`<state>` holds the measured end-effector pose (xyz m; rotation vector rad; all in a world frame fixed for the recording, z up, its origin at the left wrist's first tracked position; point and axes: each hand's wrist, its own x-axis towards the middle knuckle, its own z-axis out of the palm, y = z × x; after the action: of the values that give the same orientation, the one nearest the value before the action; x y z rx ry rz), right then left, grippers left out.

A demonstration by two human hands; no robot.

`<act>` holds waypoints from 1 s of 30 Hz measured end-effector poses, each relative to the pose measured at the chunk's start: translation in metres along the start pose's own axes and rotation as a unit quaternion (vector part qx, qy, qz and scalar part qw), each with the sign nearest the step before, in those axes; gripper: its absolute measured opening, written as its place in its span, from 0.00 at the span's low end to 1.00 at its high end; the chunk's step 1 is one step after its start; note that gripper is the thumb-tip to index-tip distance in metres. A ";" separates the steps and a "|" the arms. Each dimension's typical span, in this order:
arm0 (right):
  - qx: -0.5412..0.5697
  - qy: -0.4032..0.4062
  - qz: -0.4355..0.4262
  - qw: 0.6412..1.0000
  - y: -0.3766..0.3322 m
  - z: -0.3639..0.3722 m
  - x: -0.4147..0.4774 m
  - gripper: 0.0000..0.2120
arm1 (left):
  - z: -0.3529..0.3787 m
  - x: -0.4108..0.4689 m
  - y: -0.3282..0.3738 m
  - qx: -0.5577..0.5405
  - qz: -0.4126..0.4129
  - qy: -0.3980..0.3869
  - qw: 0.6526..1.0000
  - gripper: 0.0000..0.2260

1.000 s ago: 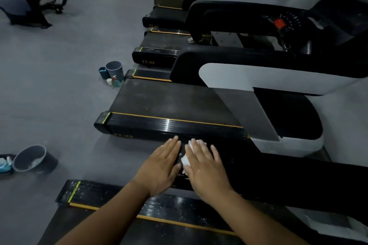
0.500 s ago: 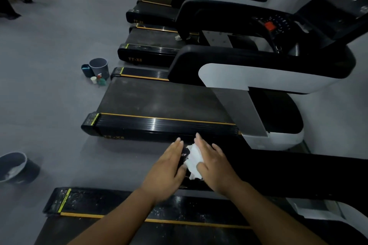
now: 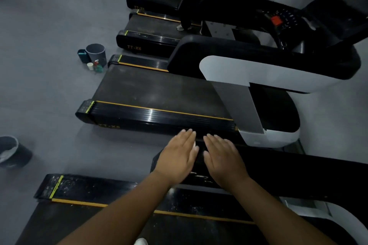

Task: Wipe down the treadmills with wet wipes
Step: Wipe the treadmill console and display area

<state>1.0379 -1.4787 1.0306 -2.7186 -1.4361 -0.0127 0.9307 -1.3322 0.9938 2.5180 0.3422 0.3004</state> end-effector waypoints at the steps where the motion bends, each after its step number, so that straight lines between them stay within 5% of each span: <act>1: 0.004 -0.009 -0.007 1.000 0.001 -0.001 0.001 0.25 | 0.002 0.002 0.005 0.009 -0.004 0.007 1.000 0.29; 5: 0.020 0.001 -0.040 0.999 0.006 -0.003 0.001 0.25 | 0.001 -0.036 -0.014 0.063 0.117 -0.020 0.991 0.26; 10: 0.050 0.032 -0.031 0.998 0.001 0.000 0.005 0.23 | 0.005 0.004 0.007 0.025 -0.030 0.034 0.999 0.28; 16: 0.088 0.039 -0.032 0.995 0.012 0.003 -0.003 0.27 | 0.011 -0.036 -0.007 0.130 0.122 0.027 0.984 0.25; 21: 0.107 0.045 -0.017 0.993 0.008 0.005 0.001 0.28 | 0.014 0.005 0.017 0.063 -0.033 0.079 0.994 0.24; 26: 0.159 0.067 0.005 0.985 0.011 0.004 -0.003 0.28 | 0.012 -0.019 0.014 0.130 0.098 0.029 0.986 0.24; 30: 0.148 0.065 -0.006 0.987 0.008 0.004 -0.001 0.27 | 0.010 0.002 0.014 0.133 0.003 0.059 0.989 0.24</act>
<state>1.0439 -1.4836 1.0265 -2.4214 -1.3030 0.0206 0.9380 -1.3483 0.9941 2.7696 0.4462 0.4332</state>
